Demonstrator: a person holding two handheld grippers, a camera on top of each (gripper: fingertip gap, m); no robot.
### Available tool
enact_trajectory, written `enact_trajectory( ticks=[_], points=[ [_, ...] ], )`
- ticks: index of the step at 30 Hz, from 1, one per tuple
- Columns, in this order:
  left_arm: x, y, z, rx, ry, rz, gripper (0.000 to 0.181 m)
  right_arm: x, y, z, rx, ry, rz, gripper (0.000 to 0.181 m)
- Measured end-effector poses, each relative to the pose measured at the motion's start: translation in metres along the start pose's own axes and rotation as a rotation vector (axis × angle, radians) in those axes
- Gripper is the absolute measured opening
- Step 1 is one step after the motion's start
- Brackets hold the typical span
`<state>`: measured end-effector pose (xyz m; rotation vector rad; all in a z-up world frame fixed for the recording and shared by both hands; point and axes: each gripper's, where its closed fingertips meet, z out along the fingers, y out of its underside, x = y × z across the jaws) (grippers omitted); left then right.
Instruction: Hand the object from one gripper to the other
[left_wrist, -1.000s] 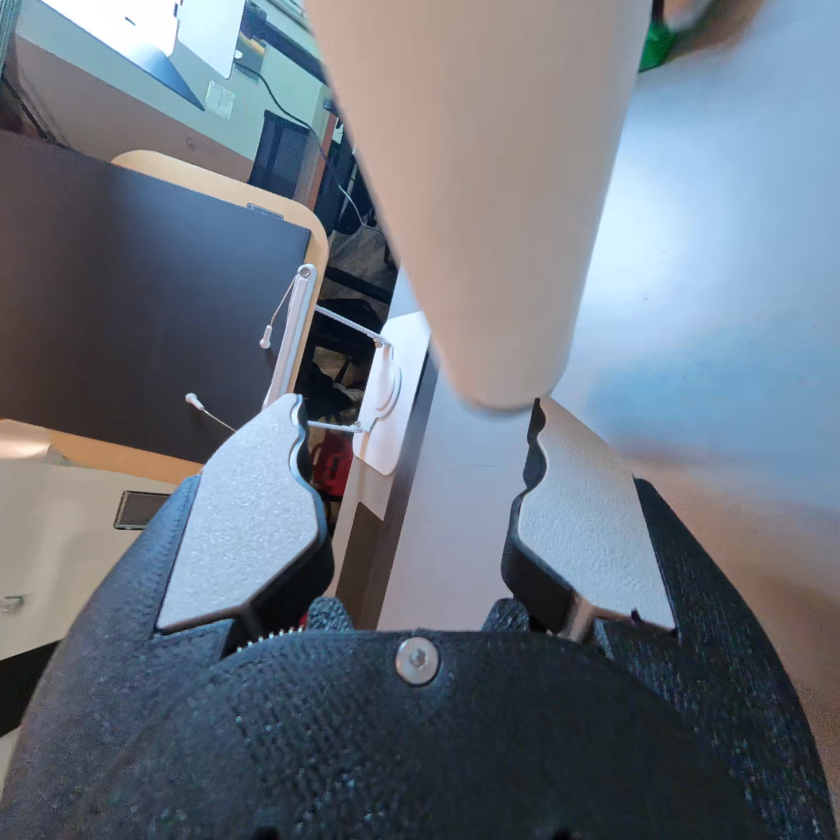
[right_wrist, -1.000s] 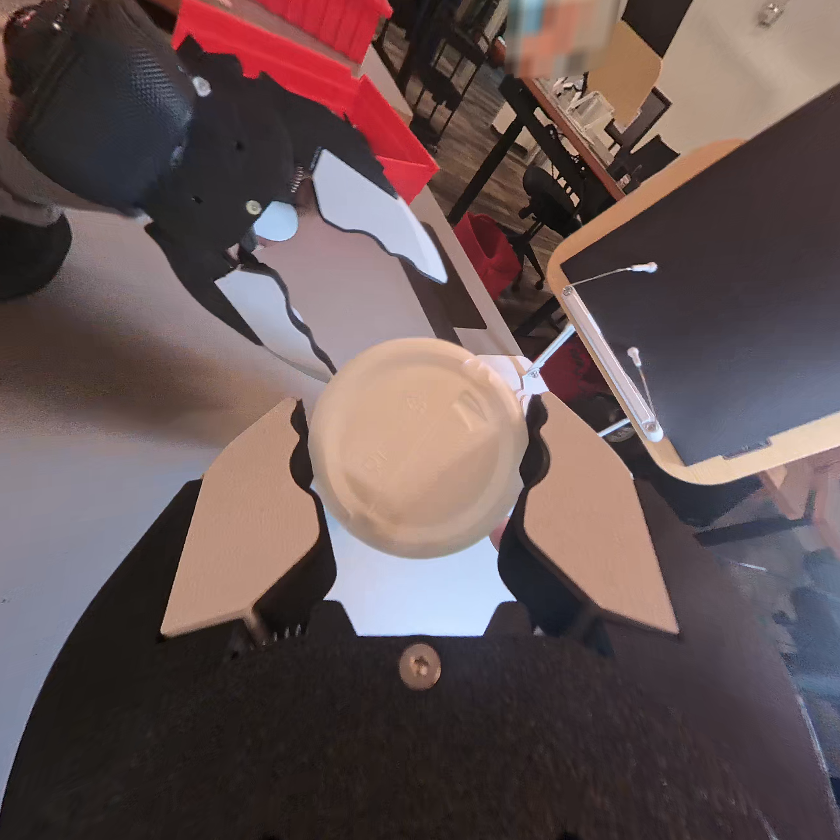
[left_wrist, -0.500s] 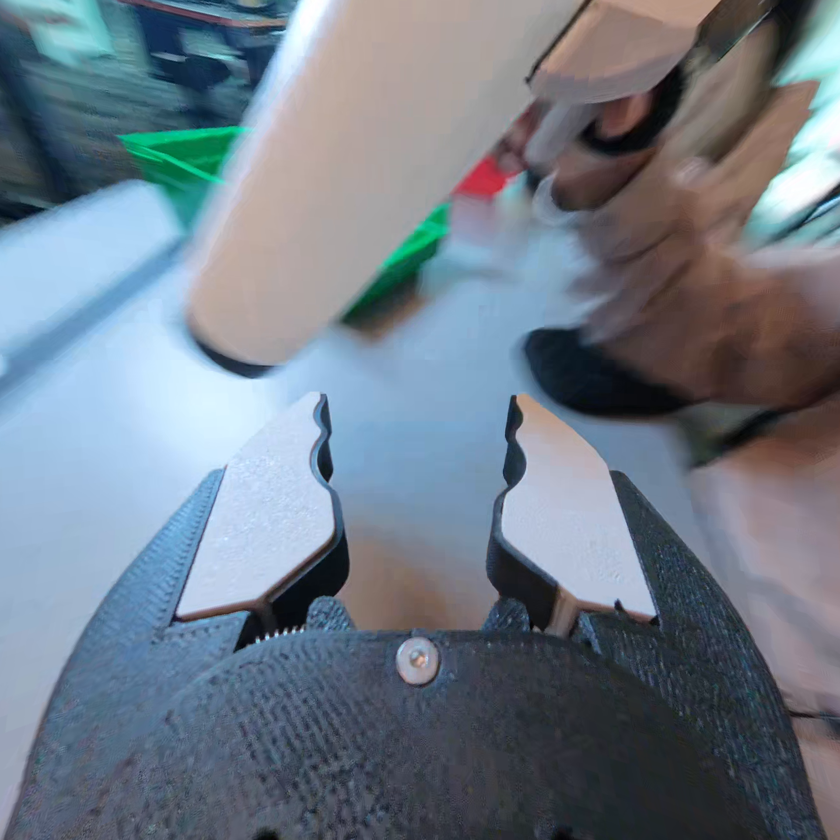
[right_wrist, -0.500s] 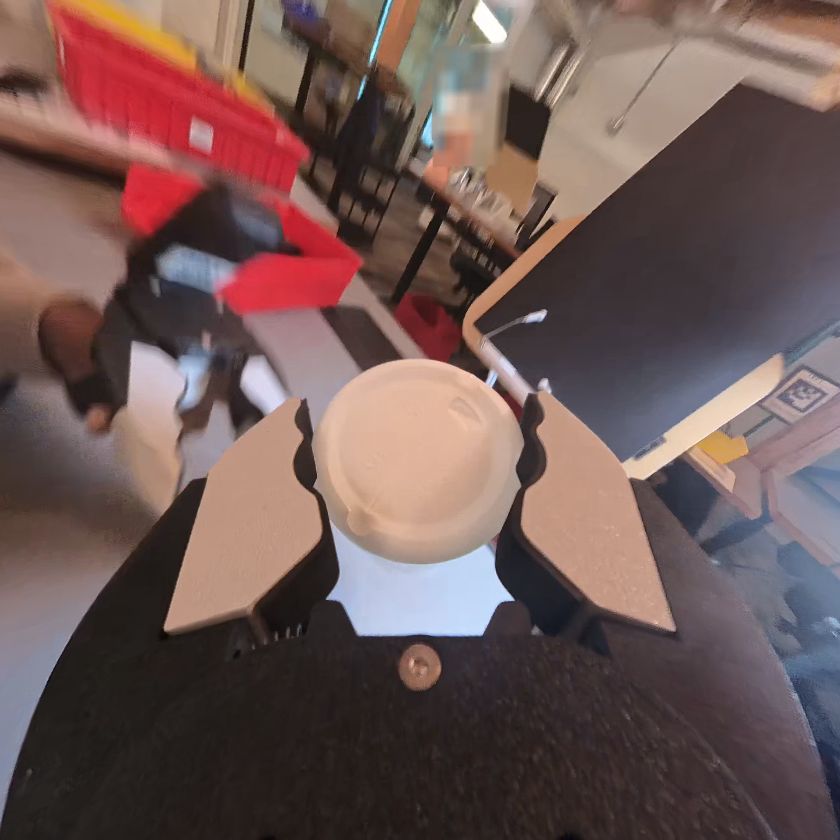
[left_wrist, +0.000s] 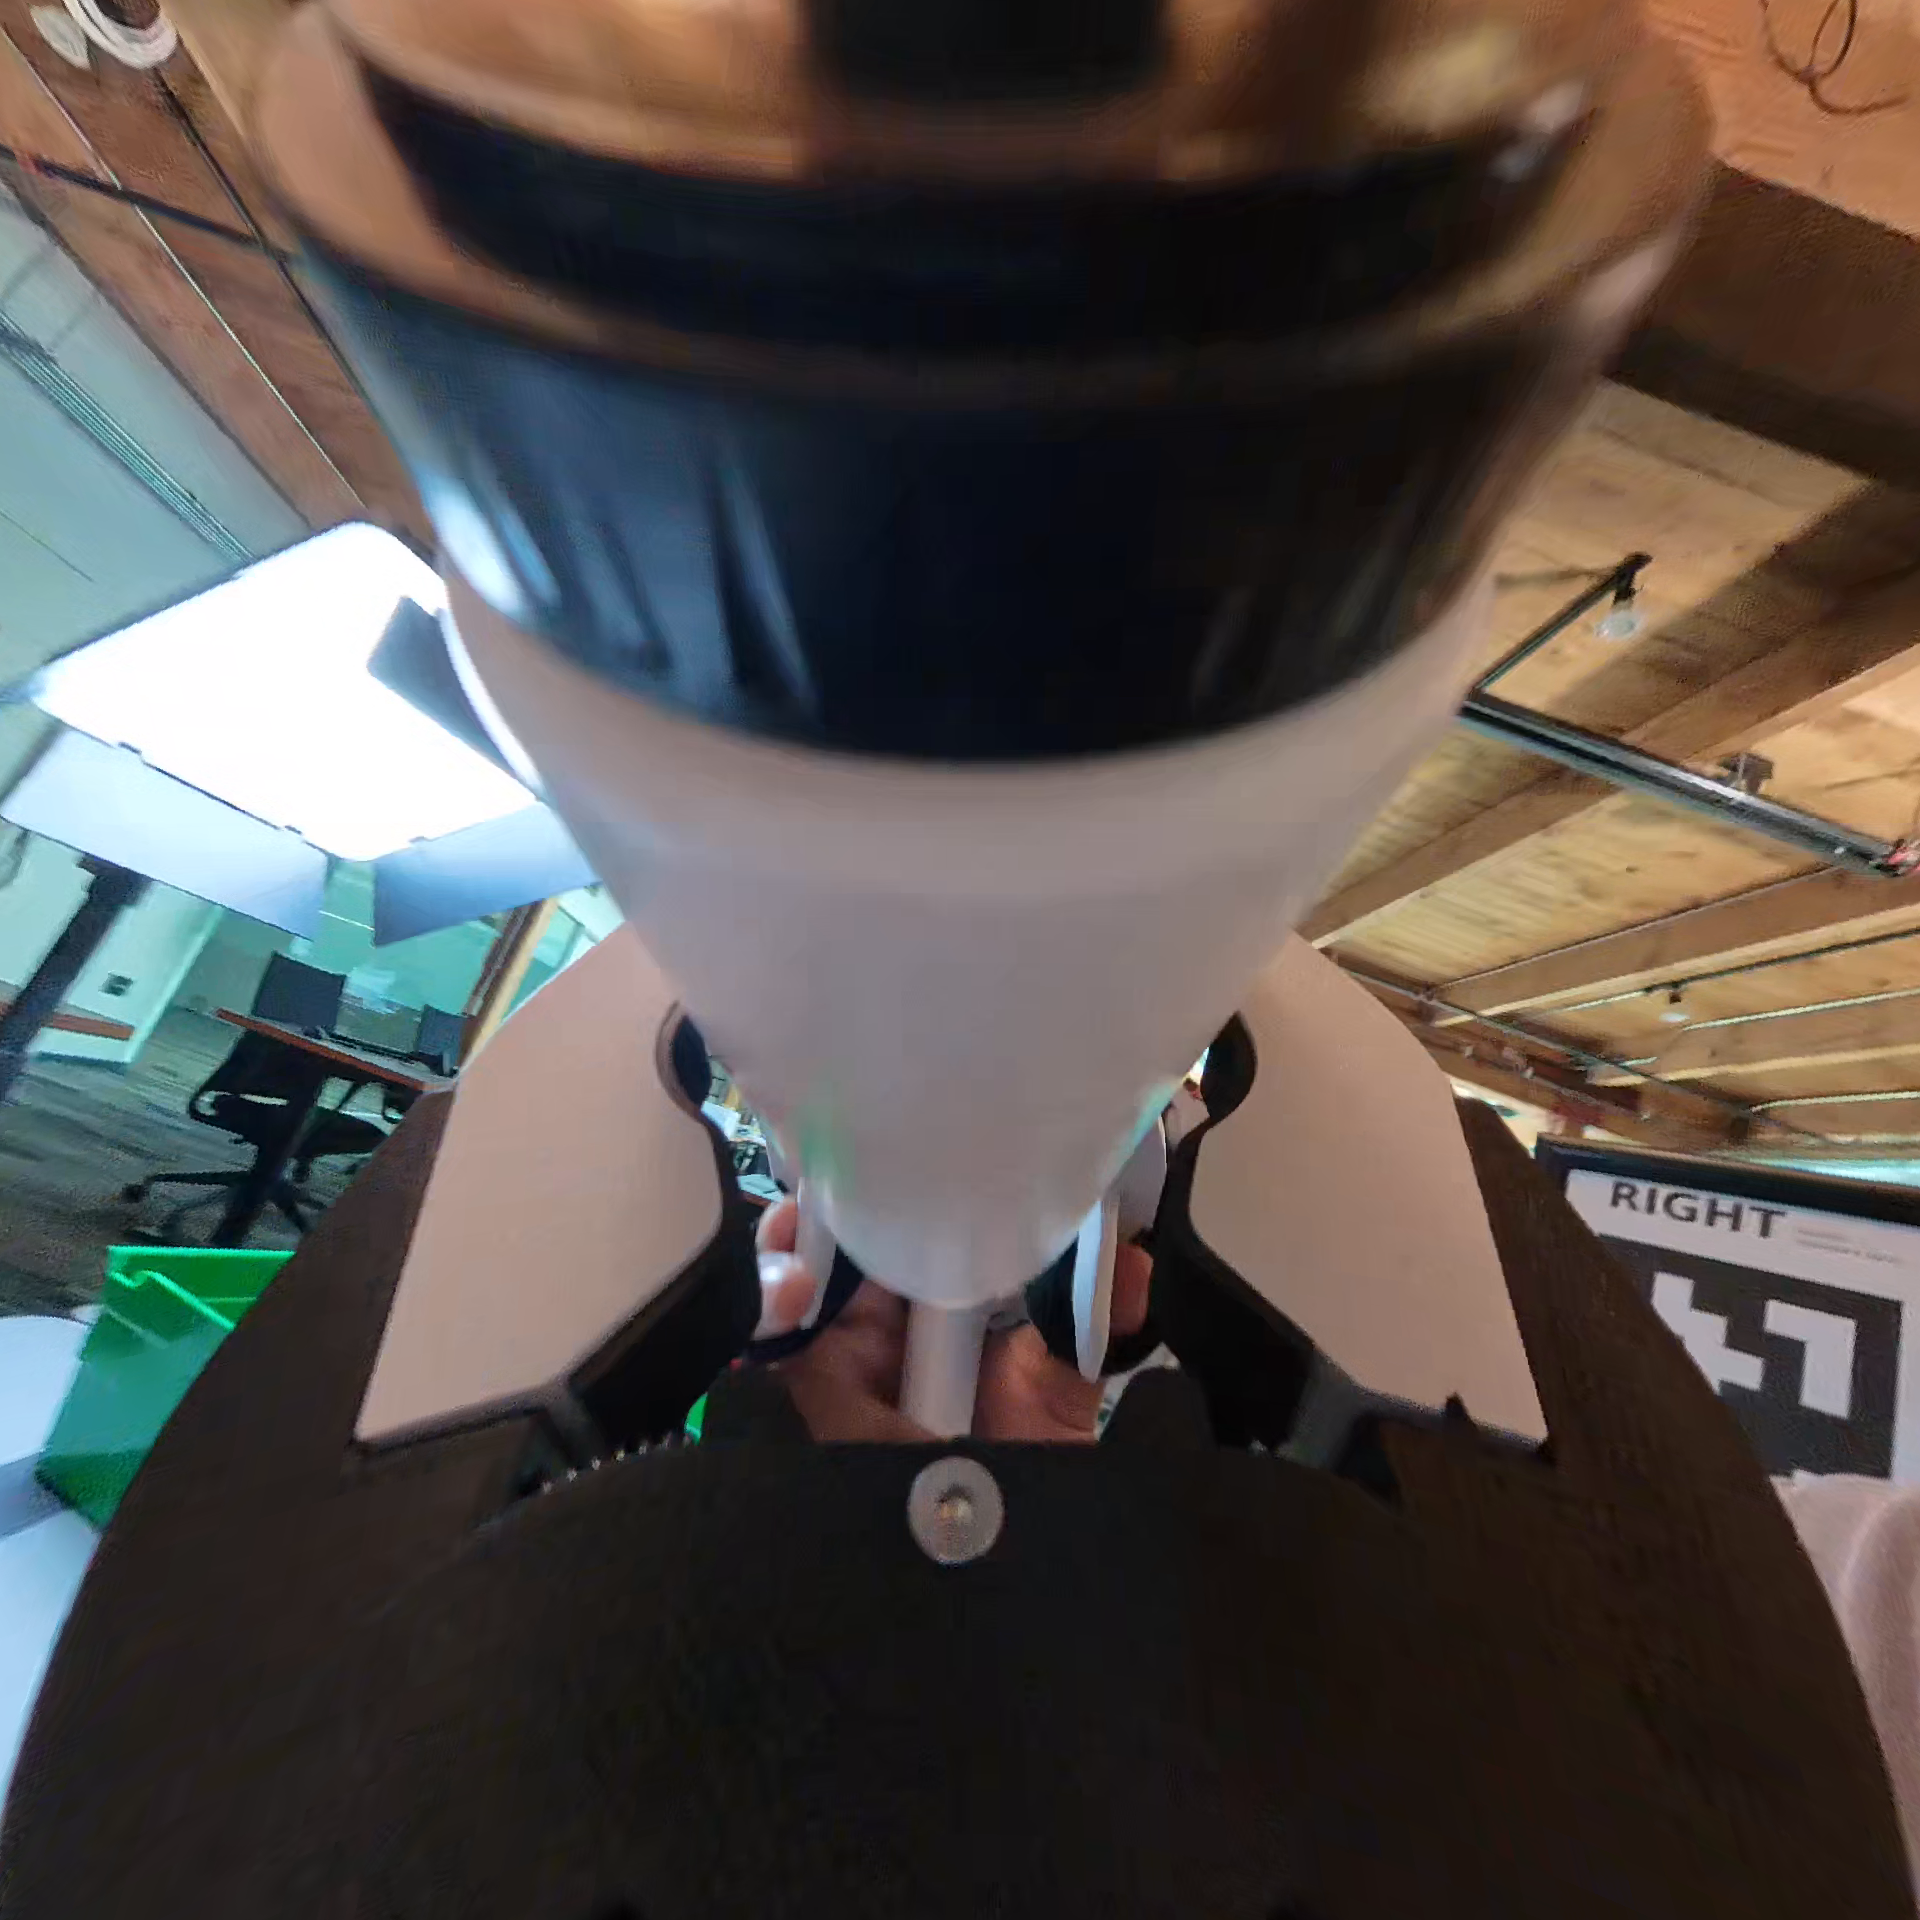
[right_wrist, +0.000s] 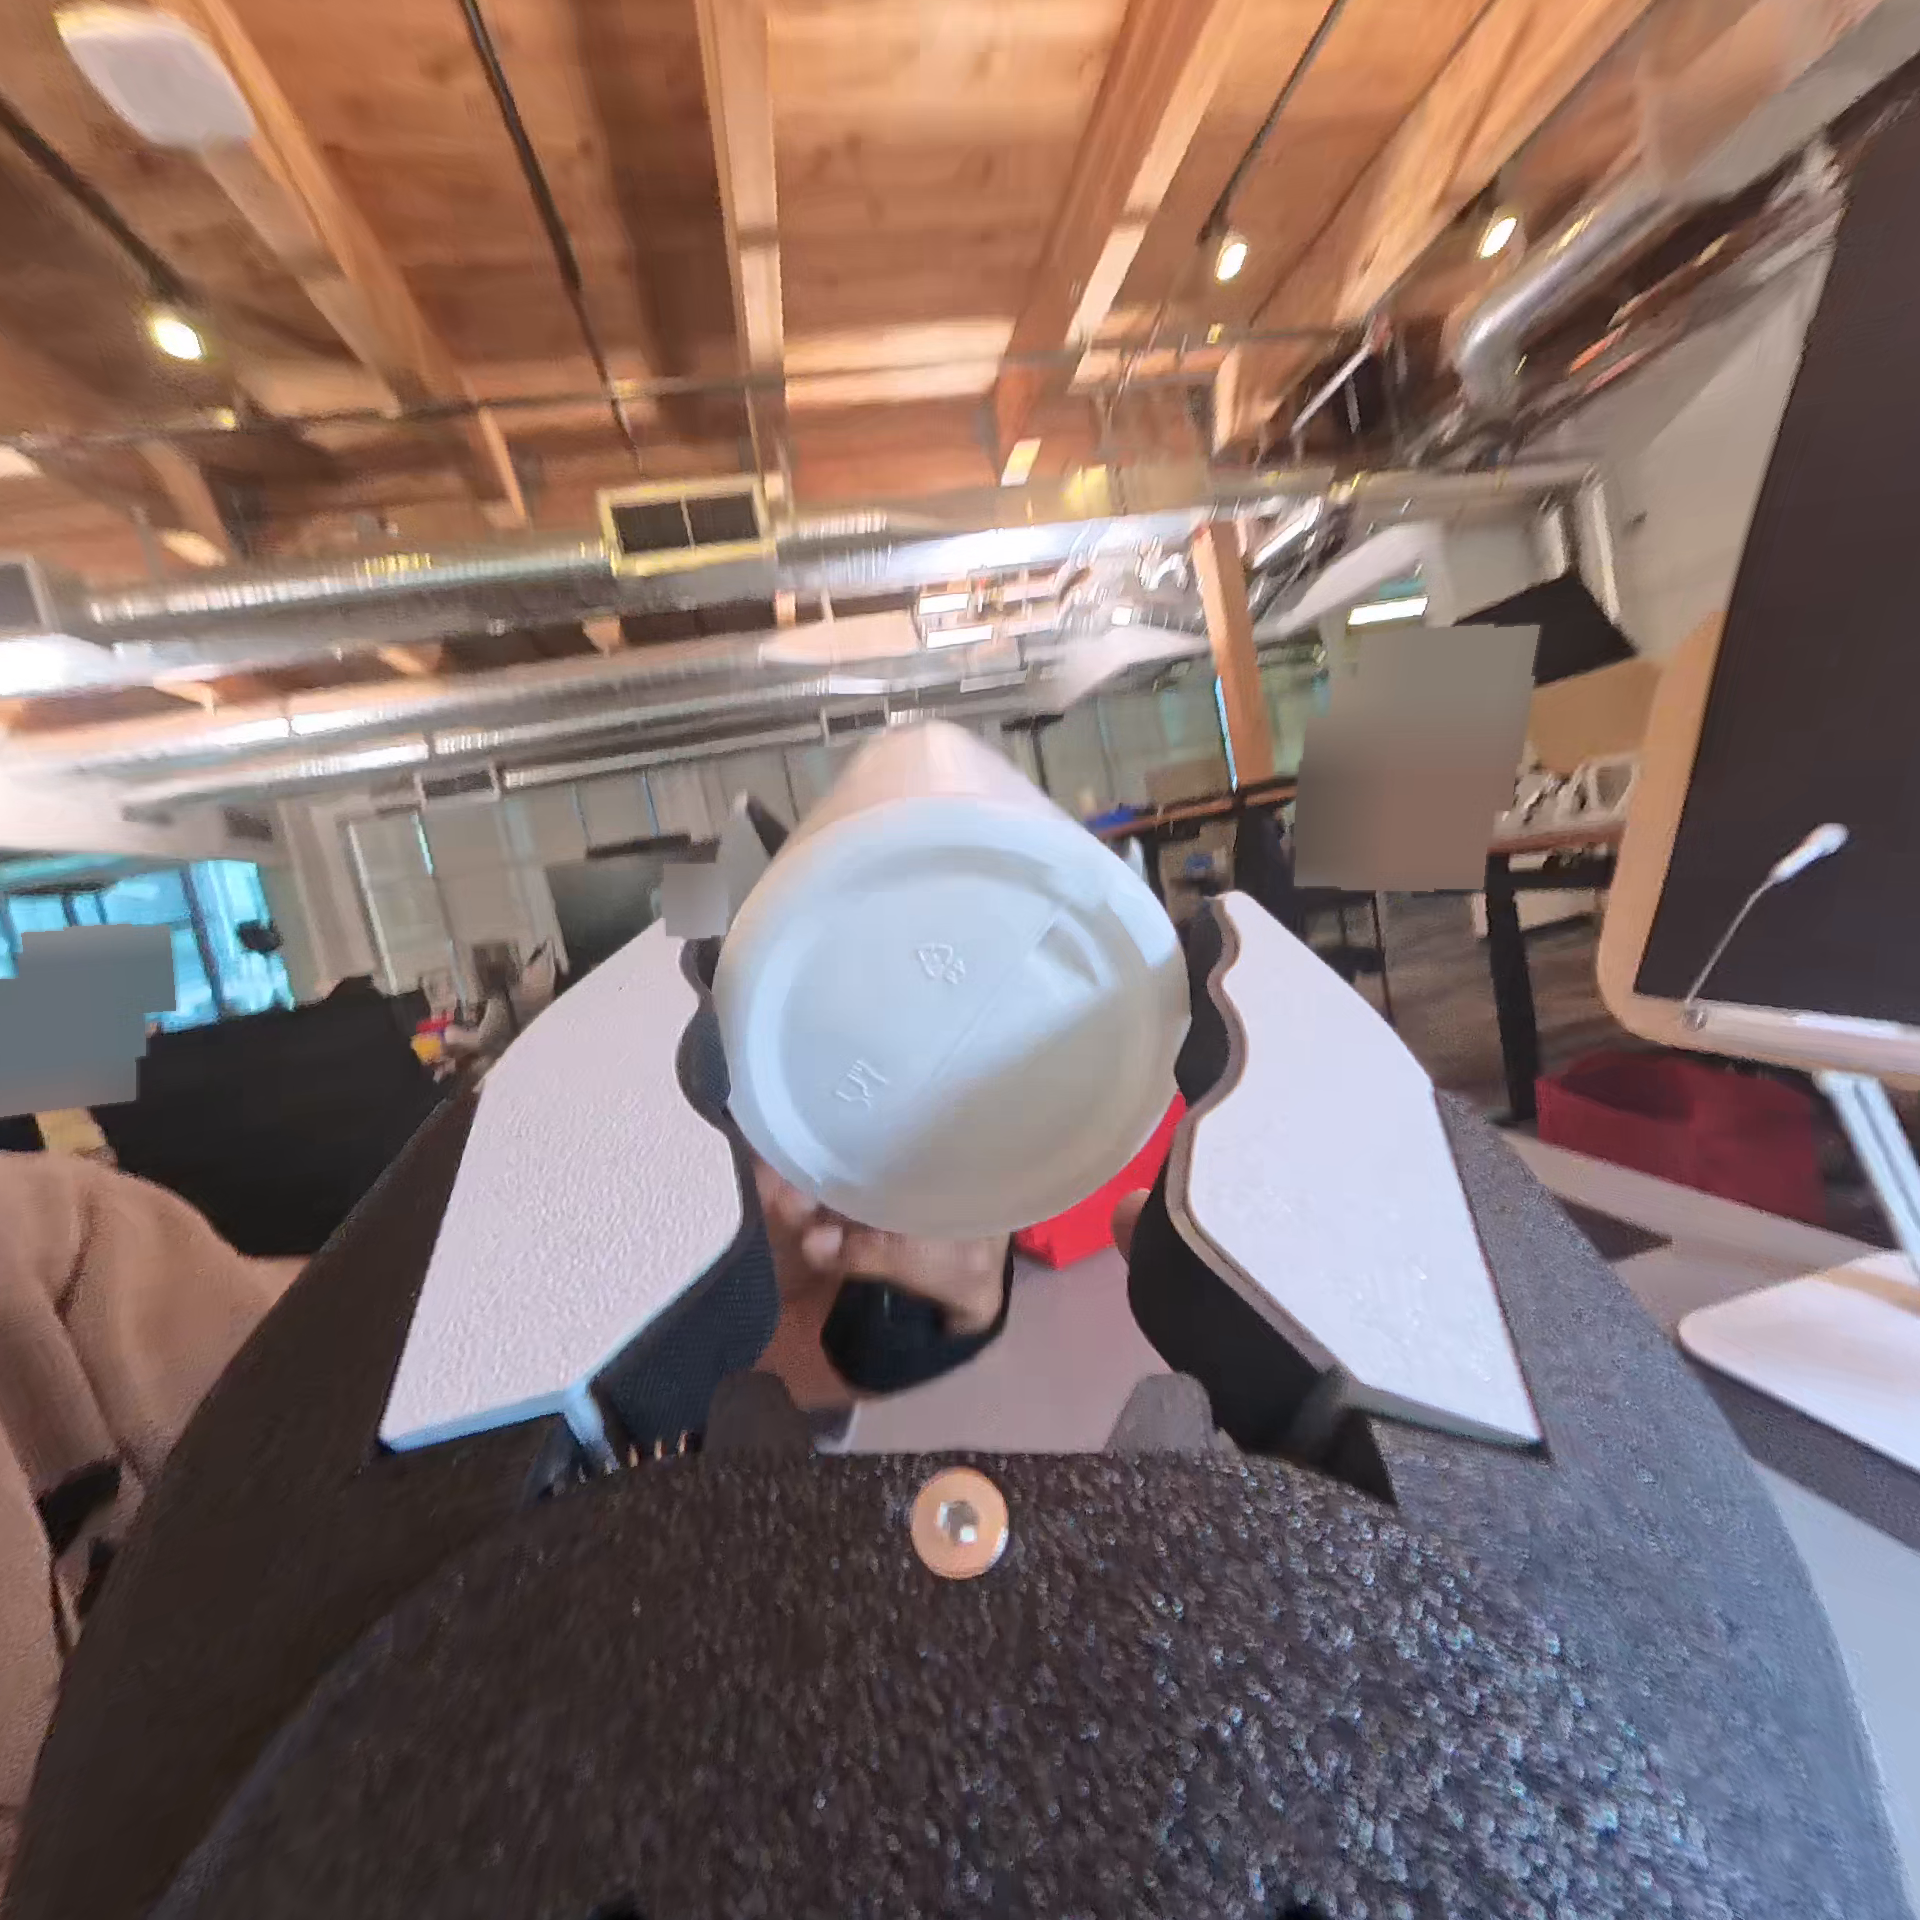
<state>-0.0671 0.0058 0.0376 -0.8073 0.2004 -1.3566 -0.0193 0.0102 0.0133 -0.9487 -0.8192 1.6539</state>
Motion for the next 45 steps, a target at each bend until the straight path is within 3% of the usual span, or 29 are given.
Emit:
enact_trajectory(
  ticks=[6,8,14,18,23,31,45],
  points=[
    [-0.002,-0.009,-0.018,-0.187,-0.015,0.137,0.092,0.006,0.054,0.010,-0.267,-0.017,-0.027,0.086],
    [-0.002,-0.010,-0.020,-0.263,-0.049,0.257,0.092,0.015,0.064,0.008,-0.340,0.031,-0.103,0.083],
    [-0.024,-0.011,-0.033,-0.620,-0.313,0.834,0.092,0.028,0.061,-0.003,-0.470,0.122,-0.288,0.092],
    [-0.047,-0.002,-0.047,-0.808,-0.449,1.058,0.092,0.023,0.059,0.000,-0.490,0.148,-0.383,0.091],
    [-0.063,0.033,-0.055,-0.991,-0.467,1.237,0.092,0.012,0.063,0.007,-0.479,0.122,-0.379,0.091],
    [-0.068,0.071,-0.059,-1.129,-0.426,1.334,0.092,0.009,0.071,0.009,-0.495,0.122,-0.424,0.088],
    [-0.074,0.084,-0.073,-1.225,-0.449,1.327,0.092,0.017,0.090,0.002,-0.612,0.189,-0.581,0.088]
  ],
)
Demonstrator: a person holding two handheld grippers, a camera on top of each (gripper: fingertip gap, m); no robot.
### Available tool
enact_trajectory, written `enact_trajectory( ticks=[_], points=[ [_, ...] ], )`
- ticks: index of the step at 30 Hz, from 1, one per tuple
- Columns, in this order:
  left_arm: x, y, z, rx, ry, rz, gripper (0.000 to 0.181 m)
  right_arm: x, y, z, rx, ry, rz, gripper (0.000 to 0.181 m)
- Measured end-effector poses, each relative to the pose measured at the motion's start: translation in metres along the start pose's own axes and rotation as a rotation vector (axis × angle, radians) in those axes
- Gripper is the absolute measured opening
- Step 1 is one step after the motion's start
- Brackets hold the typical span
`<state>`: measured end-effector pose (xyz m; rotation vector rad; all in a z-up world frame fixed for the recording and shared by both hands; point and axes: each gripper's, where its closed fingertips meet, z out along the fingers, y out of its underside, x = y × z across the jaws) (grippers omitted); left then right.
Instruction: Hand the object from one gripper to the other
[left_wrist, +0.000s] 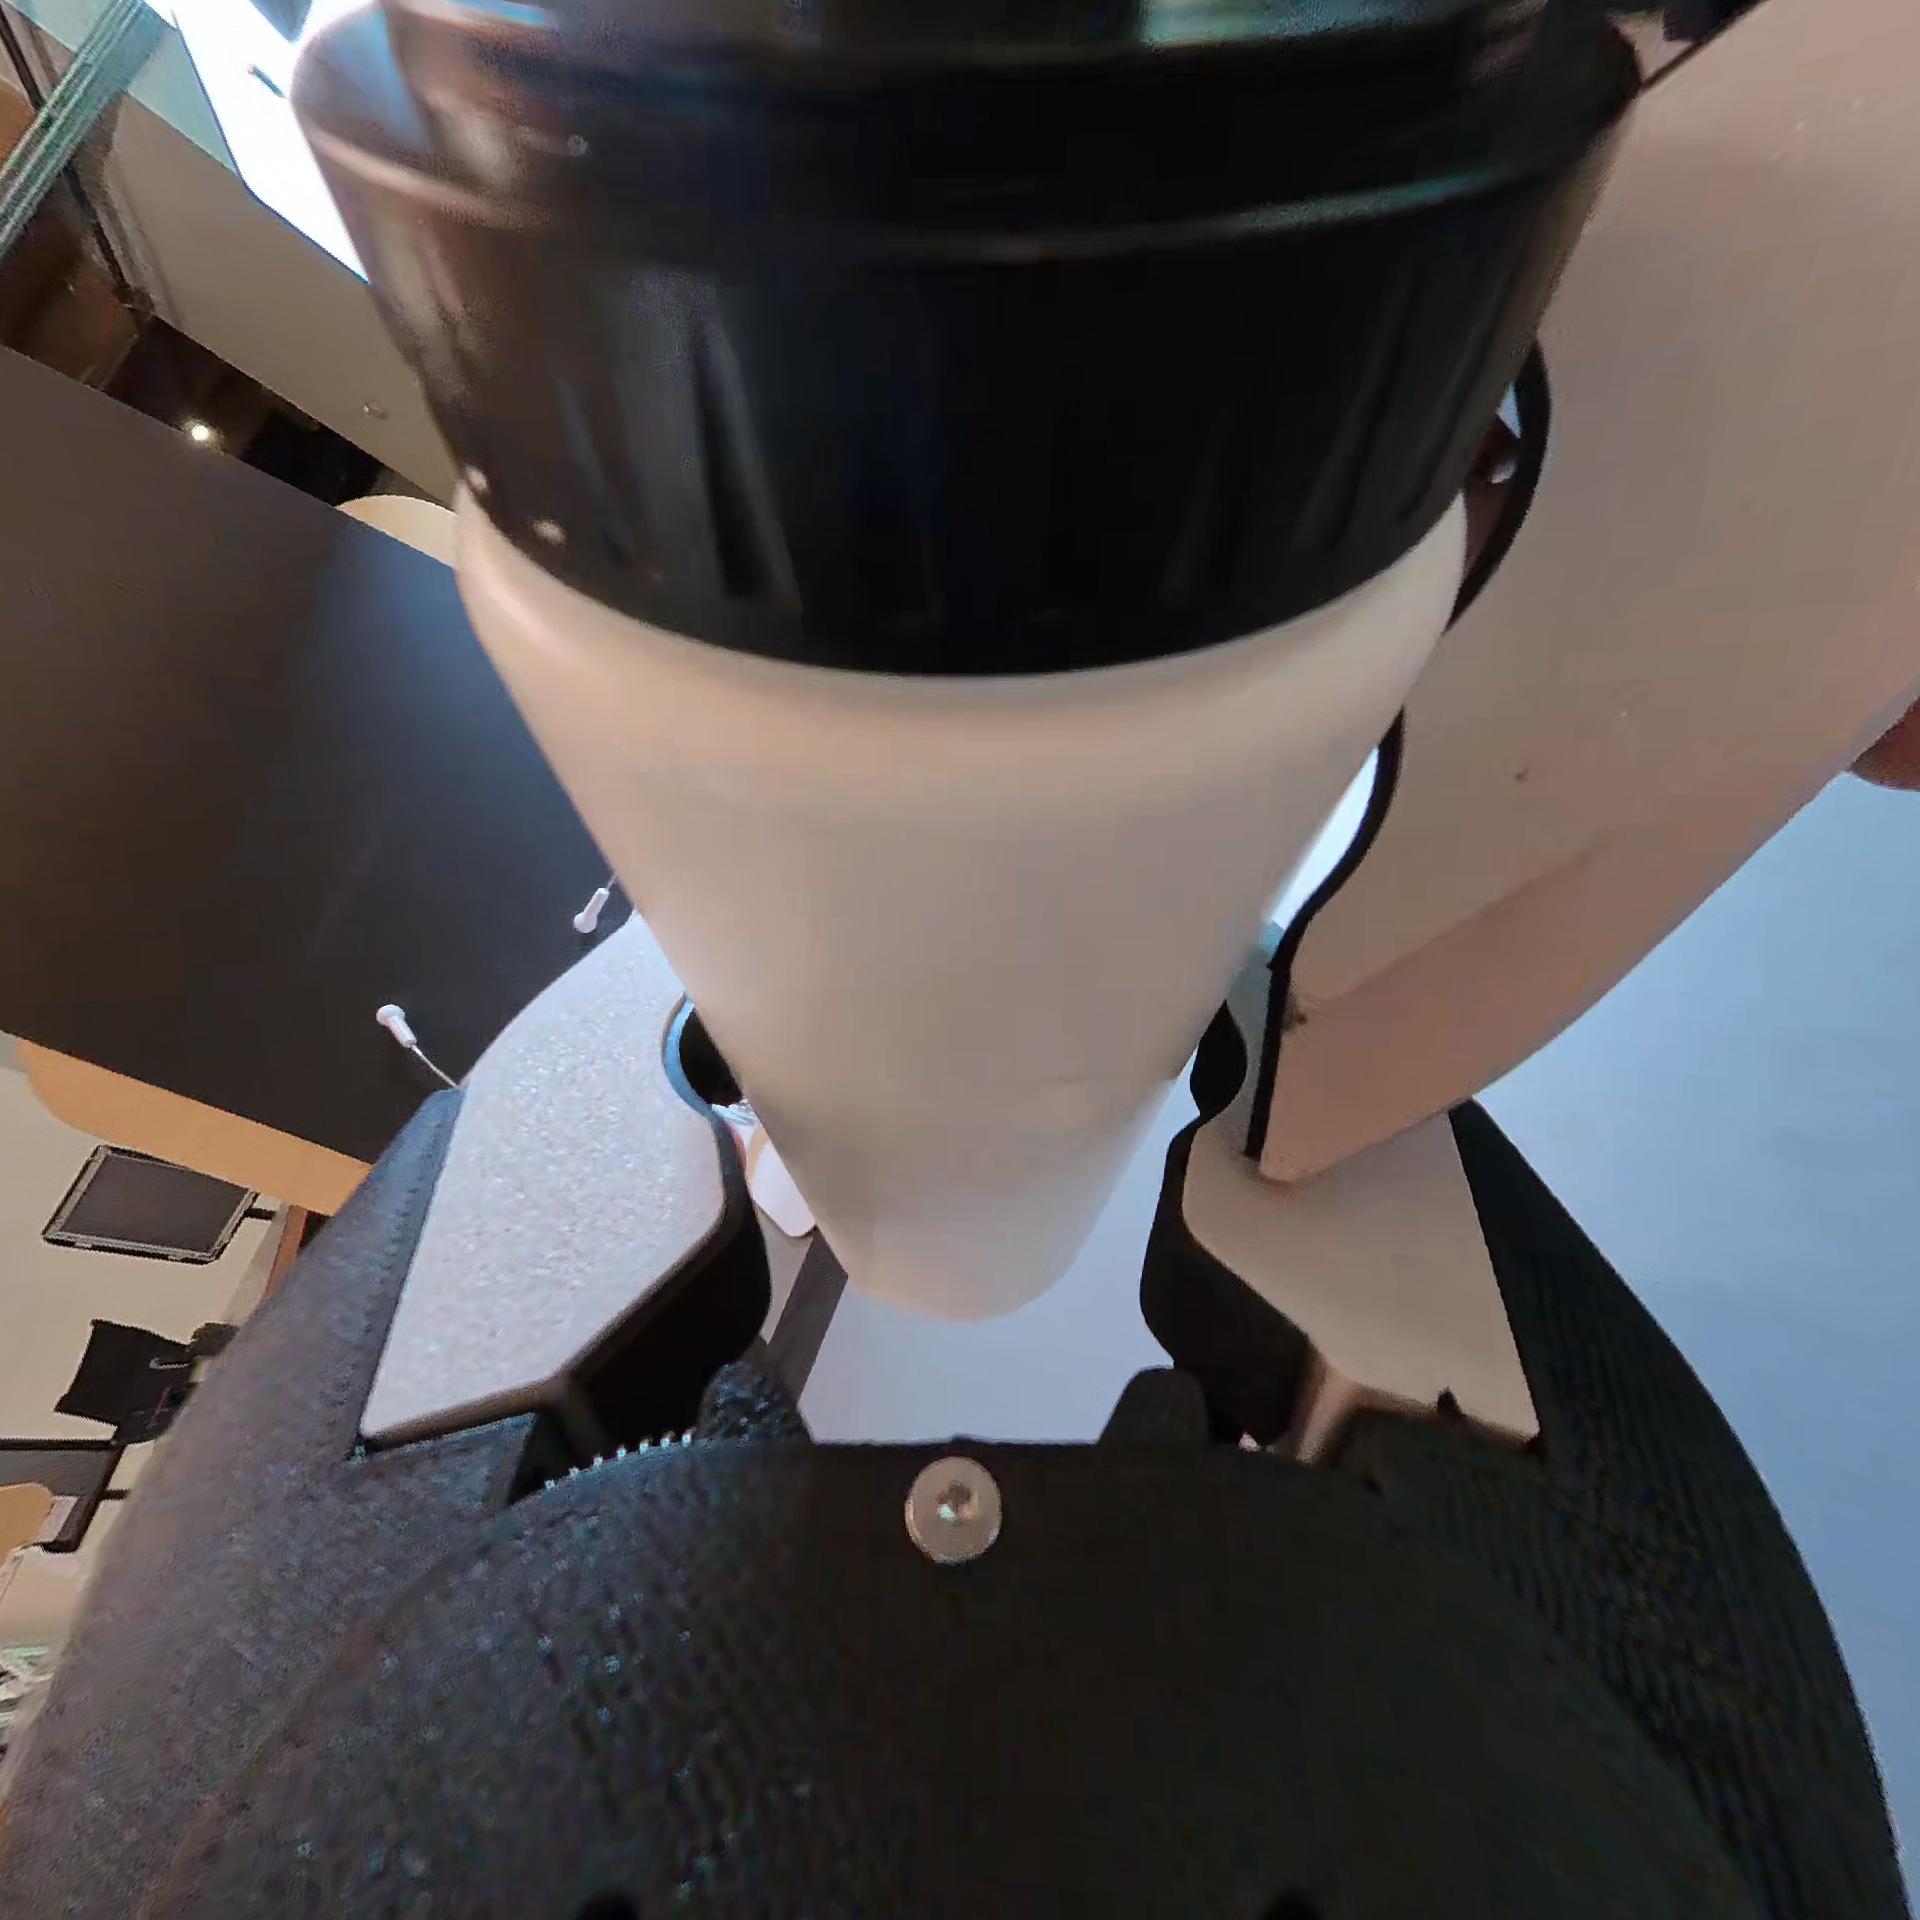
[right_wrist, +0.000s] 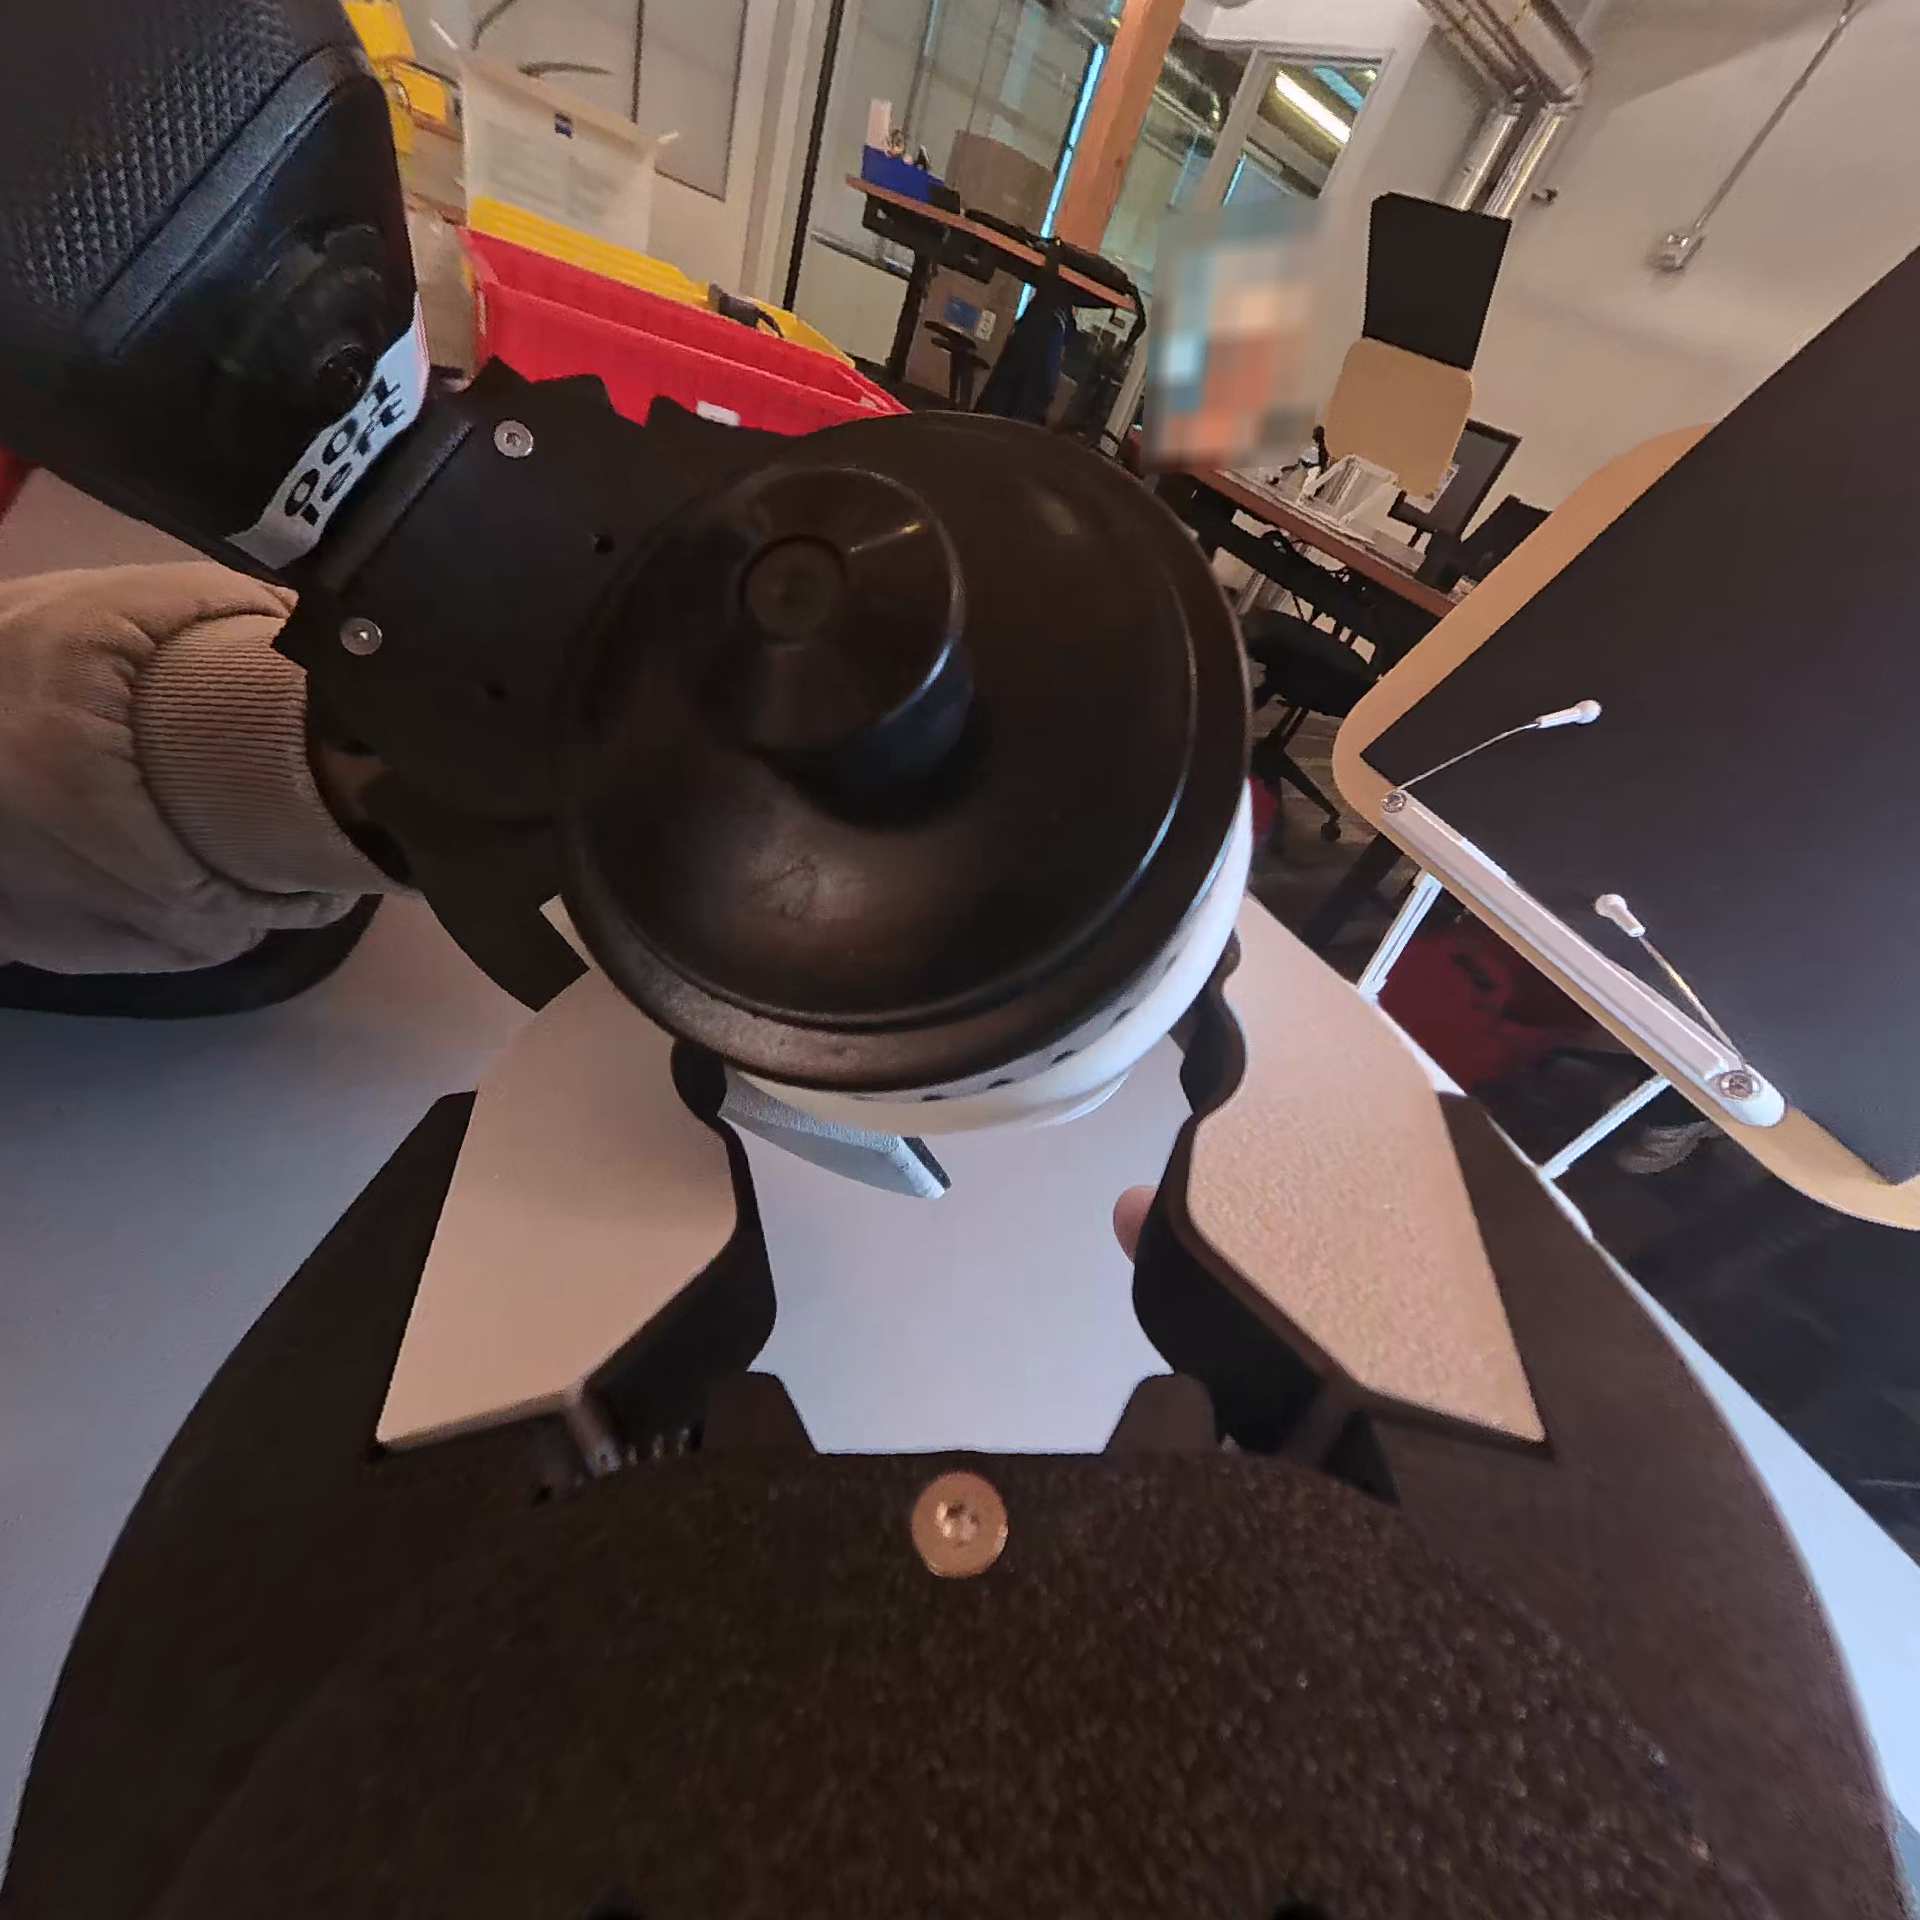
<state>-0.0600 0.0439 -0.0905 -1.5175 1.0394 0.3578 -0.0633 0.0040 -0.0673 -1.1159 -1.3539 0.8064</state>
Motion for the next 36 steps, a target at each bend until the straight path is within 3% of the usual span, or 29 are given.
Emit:
enact_trajectory(
  ticks=[4,14,19,28,32,36],
  points=[
    [0.014,-0.009,-0.003,0.059,0.088,-0.044,0.091,-0.007,0.000,-0.003,0.009,-0.069,0.051,0.092],
    [0.016,-0.028,-0.013,0.149,0.169,-0.102,0.089,-0.005,-0.016,-0.014,0.112,-0.074,0.037,0.083],
    [0.004,-0.028,-0.020,0.198,0.179,-0.161,0.093,0.017,-0.027,-0.033,0.197,-0.065,0.143,0.083],
    [-0.029,-0.029,-0.037,0.487,0.427,-0.734,0.094,0.069,-0.059,-0.090,0.506,-0.090,0.448,0.083],
    [-0.004,-0.038,-0.024,0.617,0.585,-0.952,0.102,0.071,-0.065,-0.096,0.585,-0.146,0.539,0.083],
    [0.016,-0.072,-0.024,0.872,0.645,-1.179,0.105,0.061,-0.068,-0.088,0.649,-0.238,0.636,0.083]
  ],
)
